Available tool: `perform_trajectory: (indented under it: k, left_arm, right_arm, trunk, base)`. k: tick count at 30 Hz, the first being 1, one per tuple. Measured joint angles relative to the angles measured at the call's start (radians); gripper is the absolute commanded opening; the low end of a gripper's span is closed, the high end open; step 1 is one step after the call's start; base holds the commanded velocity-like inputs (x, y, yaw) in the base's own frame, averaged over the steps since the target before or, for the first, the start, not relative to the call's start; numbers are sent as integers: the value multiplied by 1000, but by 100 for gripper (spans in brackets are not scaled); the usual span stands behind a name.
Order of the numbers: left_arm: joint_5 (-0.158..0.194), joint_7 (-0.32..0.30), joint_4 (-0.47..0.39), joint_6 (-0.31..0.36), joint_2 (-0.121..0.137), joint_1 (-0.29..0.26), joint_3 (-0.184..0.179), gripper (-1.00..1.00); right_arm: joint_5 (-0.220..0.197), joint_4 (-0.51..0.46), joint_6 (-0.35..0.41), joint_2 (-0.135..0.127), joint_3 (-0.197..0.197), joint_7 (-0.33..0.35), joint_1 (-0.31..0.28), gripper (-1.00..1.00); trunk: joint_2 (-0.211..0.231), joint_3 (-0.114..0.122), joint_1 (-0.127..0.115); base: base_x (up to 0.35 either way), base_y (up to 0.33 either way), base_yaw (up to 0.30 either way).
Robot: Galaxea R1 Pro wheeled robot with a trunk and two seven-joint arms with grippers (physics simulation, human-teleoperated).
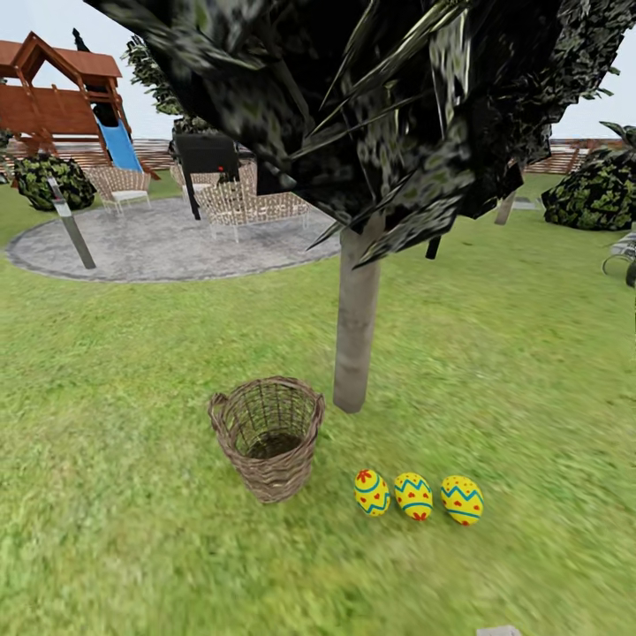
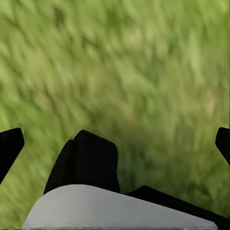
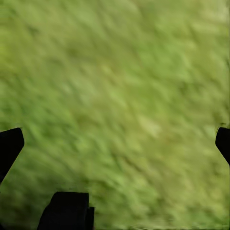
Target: Take the three Easter eggs out of the wicker basket on the lawn in the garden, then place them on the lawn next to a single tree (choose any tree) so that all three eggs are next to the same tree and none are left in the basket.
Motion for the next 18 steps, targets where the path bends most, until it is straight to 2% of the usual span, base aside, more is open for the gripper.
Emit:
perform_trajectory:
  k: [3, 7, 18]
  left_arm:
    - [0, 0, 1, 0, 0, 0, 0, 100]
    - [0, 0, 1, 0, 0, 0, 0, 100]
    - [1, 0, 1, 0, 7, 0, 0, 100]
  right_arm:
    - [0, 0, 0, 0, 0, 1, 0, 100]
    - [0, 0, 0, 0, 0, 1, 0, 100]
    - [0, 2, 0, 0, 0, 1, 0, 100]
  trunk:
    - [21, 5, -12]
    - [49, 11, -27]
    - [49, -7, -27]
  base:
    - [-309, 0, 0]
    - [-95, 0, 0]
    - [-4, 0, 0]
